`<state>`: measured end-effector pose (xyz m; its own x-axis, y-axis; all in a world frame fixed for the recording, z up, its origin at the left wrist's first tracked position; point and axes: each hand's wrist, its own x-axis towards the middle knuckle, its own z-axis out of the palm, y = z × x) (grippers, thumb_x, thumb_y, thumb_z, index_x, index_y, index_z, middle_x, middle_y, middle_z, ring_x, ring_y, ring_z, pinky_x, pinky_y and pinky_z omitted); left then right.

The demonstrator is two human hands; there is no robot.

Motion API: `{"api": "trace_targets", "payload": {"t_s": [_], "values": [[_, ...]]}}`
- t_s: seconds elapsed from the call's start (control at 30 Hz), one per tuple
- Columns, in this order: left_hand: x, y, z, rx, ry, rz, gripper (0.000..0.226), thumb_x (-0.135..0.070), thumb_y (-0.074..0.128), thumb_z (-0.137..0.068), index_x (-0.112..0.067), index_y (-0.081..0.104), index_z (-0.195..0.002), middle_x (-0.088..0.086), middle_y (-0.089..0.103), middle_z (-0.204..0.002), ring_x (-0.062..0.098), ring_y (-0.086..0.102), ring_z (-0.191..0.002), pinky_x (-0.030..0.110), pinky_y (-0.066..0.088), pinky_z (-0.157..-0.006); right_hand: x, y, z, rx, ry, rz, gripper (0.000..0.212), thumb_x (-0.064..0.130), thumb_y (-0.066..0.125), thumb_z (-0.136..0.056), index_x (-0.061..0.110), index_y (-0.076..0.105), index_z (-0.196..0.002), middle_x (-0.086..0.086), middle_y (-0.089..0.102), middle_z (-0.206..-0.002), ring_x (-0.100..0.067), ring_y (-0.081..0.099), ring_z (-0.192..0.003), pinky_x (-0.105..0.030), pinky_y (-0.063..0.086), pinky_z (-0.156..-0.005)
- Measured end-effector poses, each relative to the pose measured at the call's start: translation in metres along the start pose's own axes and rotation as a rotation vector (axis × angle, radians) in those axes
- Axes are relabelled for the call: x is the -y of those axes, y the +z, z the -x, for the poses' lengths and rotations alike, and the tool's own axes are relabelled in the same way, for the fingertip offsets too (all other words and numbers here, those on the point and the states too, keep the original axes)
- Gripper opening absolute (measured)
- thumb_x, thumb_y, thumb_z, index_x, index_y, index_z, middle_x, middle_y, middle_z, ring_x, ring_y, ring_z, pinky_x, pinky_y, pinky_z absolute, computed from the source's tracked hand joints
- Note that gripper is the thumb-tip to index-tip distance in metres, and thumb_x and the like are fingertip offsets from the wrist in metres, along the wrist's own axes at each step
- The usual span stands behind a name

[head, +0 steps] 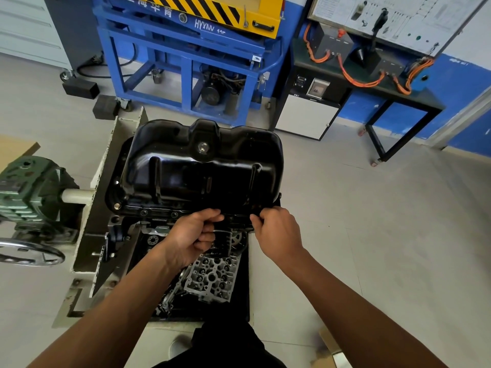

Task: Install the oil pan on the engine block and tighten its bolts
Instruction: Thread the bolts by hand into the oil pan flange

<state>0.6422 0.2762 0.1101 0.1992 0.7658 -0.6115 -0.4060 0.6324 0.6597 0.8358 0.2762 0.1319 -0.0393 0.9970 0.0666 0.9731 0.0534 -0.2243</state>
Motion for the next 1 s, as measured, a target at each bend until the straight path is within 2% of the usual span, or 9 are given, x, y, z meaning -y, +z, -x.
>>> {"api": "trace_targets", "payload": {"t_s": [0.1, 0.27, 0.43, 0.53, 0.67, 0.77, 0.83, 0.9, 1.0], "values": [[-0.001, 0.0, 0.0, -0.006, -0.003, 0.009, 0.02, -0.026, 0.06, -0.097, -0.009, 0.065, -0.088, -0.008, 0.026, -0.053, 0.004, 0.022, -0.038, 0.016, 0.015, -0.031, 0.002, 0.003, 0.002, -0.009, 0.012, -0.019, 0.035, 0.04, 0.054, -0.099, 0.014, 0.065, -0.079, 0.003, 0.053, -0.074, -0.019, 0.05, -0.063, -0.026, 0.038, -0.056], [-0.001, 0.001, 0.0, -0.011, -0.017, 0.016, 0.022, -0.028, 0.06, -0.097, -0.01, 0.066, -0.087, -0.007, 0.025, -0.054, 0.004, 0.022, -0.039, 0.016, 0.014, -0.031, 0.002, 0.004, 0.001, -0.011, 0.042, 0.011, 0.029, 0.031, 0.054, -0.099, 0.014, 0.064, -0.079, 0.003, 0.051, -0.076, -0.02, 0.052, -0.065, -0.026, 0.036, -0.056], [0.0, 0.003, 0.0, -0.012, -0.025, 0.012, 0.023, -0.03, 0.061, -0.096, -0.01, 0.067, -0.087, -0.007, 0.026, -0.055, 0.004, 0.022, -0.04, 0.016, 0.014, -0.031, -0.001, 0.006, -0.001, -0.018, 0.052, 0.044, 0.042, 0.046, 0.051, -0.1, 0.019, 0.049, -0.068, 0.004, 0.049, -0.068, -0.019, 0.048, -0.06, -0.026, 0.034, -0.053], [-0.001, 0.003, 0.001, -0.006, -0.028, 0.021, 0.024, -0.031, 0.062, -0.095, -0.009, 0.067, -0.087, -0.007, 0.026, -0.054, 0.004, 0.022, -0.039, 0.016, 0.015, -0.03, -0.002, 0.007, 0.001, -0.032, 0.066, -0.027, 0.04, 0.051, 0.055, -0.096, 0.019, 0.057, -0.072, 0.005, 0.057, -0.072, -0.018, 0.054, -0.062, -0.026, 0.039, -0.053], [-0.002, 0.004, 0.0, 0.014, -0.069, 0.08, 0.027, -0.032, 0.06, -0.096, -0.009, 0.067, -0.086, -0.007, 0.029, -0.053, 0.004, 0.025, -0.038, 0.016, 0.018, -0.029, -0.003, 0.012, 0.0, -0.029, 0.081, -0.077, 0.036, 0.036, 0.061, -0.095, 0.021, 0.05, -0.064, 0.006, 0.049, -0.059, -0.02, 0.05, -0.055, -0.022, 0.025, -0.045], [-0.004, 0.007, 0.002, 0.06, -0.163, 0.208, 0.028, -0.03, 0.058, -0.096, -0.007, 0.067, -0.083, -0.005, 0.033, -0.055, 0.005, 0.028, -0.038, 0.016, 0.021, -0.028, -0.003, 0.011, -0.002, -0.019, 0.083, -0.073, 0.044, 0.042, 0.055, -0.099, 0.02, 0.044, -0.062, 0.005, 0.046, -0.058, -0.021, 0.049, -0.054, -0.024, 0.025, -0.045], [-0.007, 0.009, 0.004, 0.087, -0.213, 0.287, 0.029, -0.027, 0.054, -0.097, -0.006, 0.066, -0.082, -0.003, 0.038, -0.057, 0.006, 0.033, -0.04, 0.016, 0.025, -0.029, -0.001, 0.009, 0.001, -0.02, 0.071, -0.058, 0.048, 0.052, 0.051, -0.099, 0.02, 0.045, -0.062, 0.005, 0.05, -0.059, -0.02, 0.051, -0.055, -0.026, 0.03, -0.047], [-0.009, 0.011, 0.005, 0.089, -0.224, 0.343, 0.032, -0.025, 0.049, -0.101, -0.004, 0.066, -0.085, 0.001, 0.048, -0.061, 0.008, 0.043, -0.043, 0.016, 0.035, -0.033, 0.004, 0.005, 0.006, -0.085, 0.045, -0.102, 0.047, 0.056, 0.056, -0.094, 0.019, 0.055, -0.065, 0.006, 0.055, -0.061, -0.017, 0.054, -0.056, -0.026, 0.036, -0.049], [-0.01, 0.015, 0.006, 0.065, -0.181, 0.357, 0.037, -0.022, 0.044, -0.104, -0.001, 0.069, -0.088, 0.01, 0.066, -0.069, 0.016, 0.064, -0.053, 0.021, 0.054, -0.045, 0.021, -0.004, 0.016, -0.218, -0.124, -0.347, 0.029, 0.044, 0.068, -0.088, 0.02, 0.067, -0.073, 0.013, 0.054, -0.066, -0.007, 0.052, -0.059, -0.026, 0.043, -0.05]]}}
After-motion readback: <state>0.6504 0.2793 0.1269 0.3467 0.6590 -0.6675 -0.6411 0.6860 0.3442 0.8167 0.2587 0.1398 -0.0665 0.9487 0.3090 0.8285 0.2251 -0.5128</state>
